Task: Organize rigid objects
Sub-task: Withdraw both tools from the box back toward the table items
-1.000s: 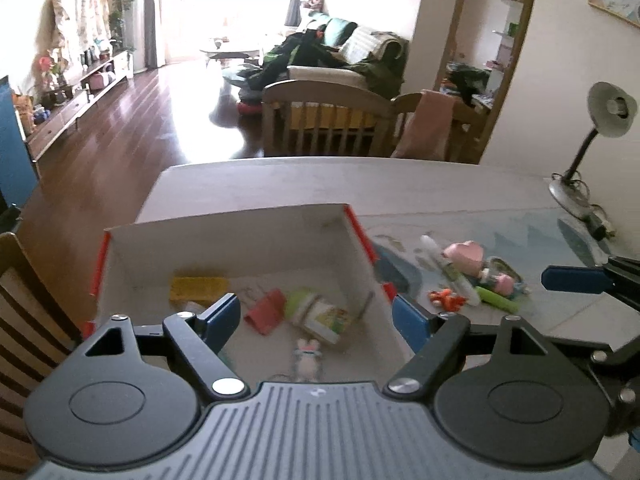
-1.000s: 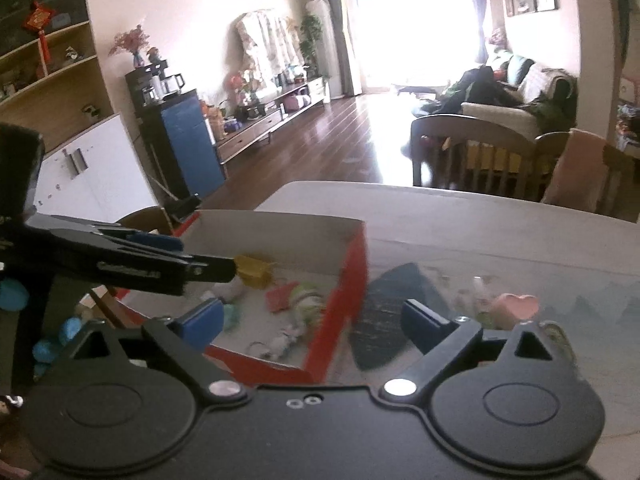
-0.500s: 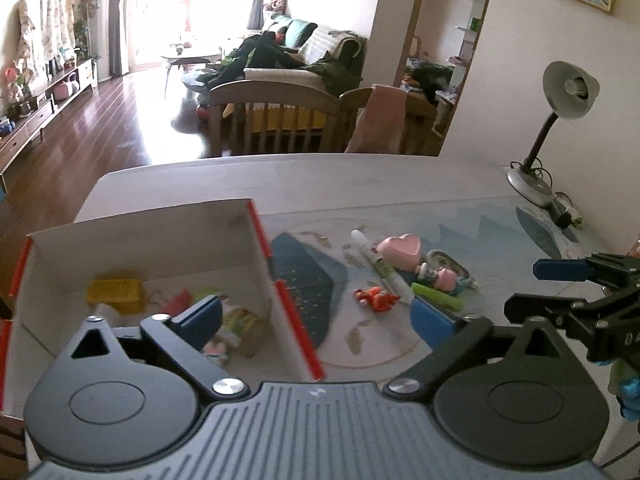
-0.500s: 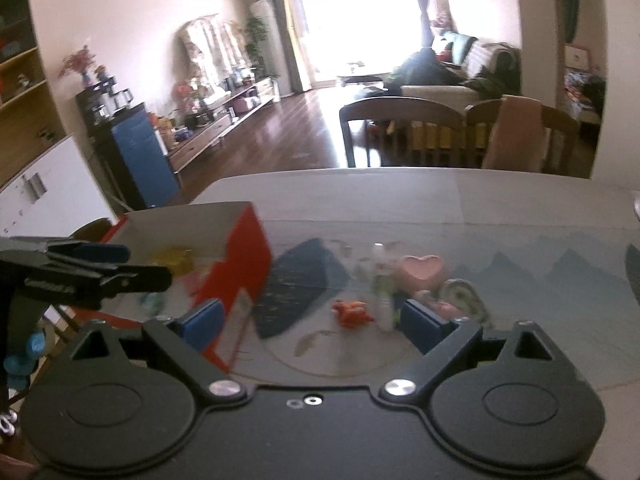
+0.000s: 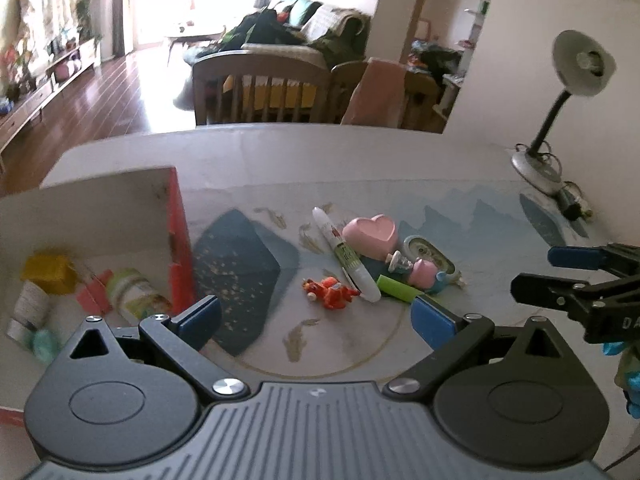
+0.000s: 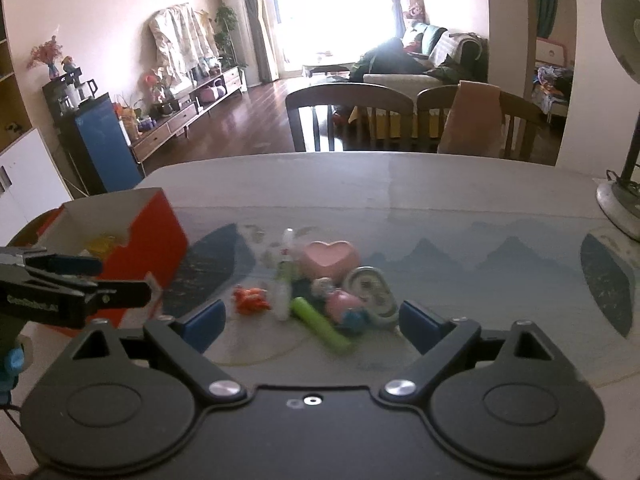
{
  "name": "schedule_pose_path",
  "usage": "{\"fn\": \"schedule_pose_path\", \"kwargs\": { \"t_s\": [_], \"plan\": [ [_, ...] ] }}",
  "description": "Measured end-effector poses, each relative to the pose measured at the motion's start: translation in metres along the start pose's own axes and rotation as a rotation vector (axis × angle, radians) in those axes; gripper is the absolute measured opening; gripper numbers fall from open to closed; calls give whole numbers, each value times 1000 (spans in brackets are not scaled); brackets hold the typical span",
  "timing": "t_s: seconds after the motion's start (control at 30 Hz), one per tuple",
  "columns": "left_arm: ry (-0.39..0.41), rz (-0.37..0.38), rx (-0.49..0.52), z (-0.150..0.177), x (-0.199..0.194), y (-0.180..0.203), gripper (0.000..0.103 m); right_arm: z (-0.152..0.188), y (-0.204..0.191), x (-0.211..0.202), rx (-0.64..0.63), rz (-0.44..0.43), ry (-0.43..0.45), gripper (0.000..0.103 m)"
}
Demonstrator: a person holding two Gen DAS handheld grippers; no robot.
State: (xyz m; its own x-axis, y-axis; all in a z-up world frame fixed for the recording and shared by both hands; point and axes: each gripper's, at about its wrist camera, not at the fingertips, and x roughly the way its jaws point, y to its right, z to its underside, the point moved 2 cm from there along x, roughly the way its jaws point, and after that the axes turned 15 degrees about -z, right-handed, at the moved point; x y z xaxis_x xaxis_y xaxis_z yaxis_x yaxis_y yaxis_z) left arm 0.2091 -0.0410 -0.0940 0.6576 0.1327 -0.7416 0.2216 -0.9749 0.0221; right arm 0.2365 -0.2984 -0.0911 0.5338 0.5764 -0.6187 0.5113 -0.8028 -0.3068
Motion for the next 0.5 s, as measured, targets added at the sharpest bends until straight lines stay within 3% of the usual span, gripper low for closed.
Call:
{"fn": "schedule_pose_path", "kwargs": {
  "t_s": [0.3, 0.5],
  "plan": [
    [-6, -45, -18, 6, 38, 40, 101, -2, 52, 25, 9, 22, -58, 87],
    [-29, -130, -24, 9, 70, 52, 101, 1, 72, 44, 3, 10, -98, 83]
  ]
}}
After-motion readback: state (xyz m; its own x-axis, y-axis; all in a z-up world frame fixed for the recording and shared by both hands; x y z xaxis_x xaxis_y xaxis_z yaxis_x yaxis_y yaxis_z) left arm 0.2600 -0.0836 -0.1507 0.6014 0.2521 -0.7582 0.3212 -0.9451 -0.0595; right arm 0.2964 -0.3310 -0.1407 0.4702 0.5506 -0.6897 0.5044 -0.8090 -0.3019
